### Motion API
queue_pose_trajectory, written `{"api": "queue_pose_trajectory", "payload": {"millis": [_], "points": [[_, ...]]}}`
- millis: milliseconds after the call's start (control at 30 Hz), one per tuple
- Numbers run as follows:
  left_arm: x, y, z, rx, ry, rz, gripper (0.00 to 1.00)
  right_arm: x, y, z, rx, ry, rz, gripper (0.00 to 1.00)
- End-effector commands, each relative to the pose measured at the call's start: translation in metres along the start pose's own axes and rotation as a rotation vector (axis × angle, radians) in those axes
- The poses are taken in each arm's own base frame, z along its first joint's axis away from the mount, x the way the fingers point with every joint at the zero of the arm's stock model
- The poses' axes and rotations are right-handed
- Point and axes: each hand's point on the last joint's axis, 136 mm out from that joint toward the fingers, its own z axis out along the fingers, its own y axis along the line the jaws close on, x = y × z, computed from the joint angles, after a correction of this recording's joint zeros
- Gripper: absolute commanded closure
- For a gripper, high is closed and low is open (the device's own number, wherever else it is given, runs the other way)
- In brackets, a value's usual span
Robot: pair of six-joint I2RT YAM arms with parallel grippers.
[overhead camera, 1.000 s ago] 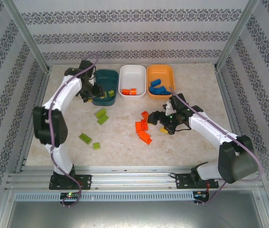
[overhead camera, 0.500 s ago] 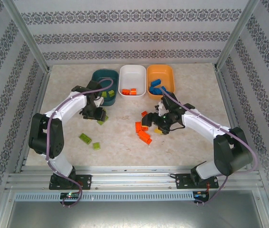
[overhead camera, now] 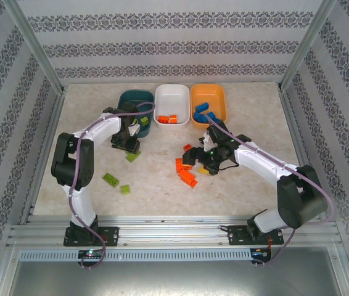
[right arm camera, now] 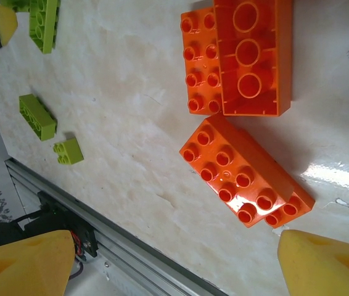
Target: Sort the legos into containers by color
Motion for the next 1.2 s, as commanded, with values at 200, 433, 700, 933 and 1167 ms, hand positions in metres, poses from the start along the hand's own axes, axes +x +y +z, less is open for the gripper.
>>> {"api": "queue_pose_trajectory", "payload": {"millis": [200,433,700,933,1167], "points": [[-0.019,0.0,0.016,-0.015,0.013,0.054,0.45,-0.005,0.008,-0.001,0.014,-0.005,0.006,0.15],[-0.019,0.0,0.023,-0.016,0.026,0.043,0.61,-0.01,0.013,0.002,0.012,0.001,0.006,0.16],[-0.009,-0.001,0.011,-0.003,0.018,0.007,0.8,-0.013,0.013,0.008,0.008,0.013,0.005,0.17],[0.003,-0.013,-0.018,0.073,-0.034,-0.094,0.83,-0.016,0.014,0.013,0.001,0.019,-0.001,0.17],[0.014,-0.036,-0.055,0.23,-0.129,-0.259,0.84,-0.017,0.015,0.016,-0.006,0.024,-0.011,0.17]]}}
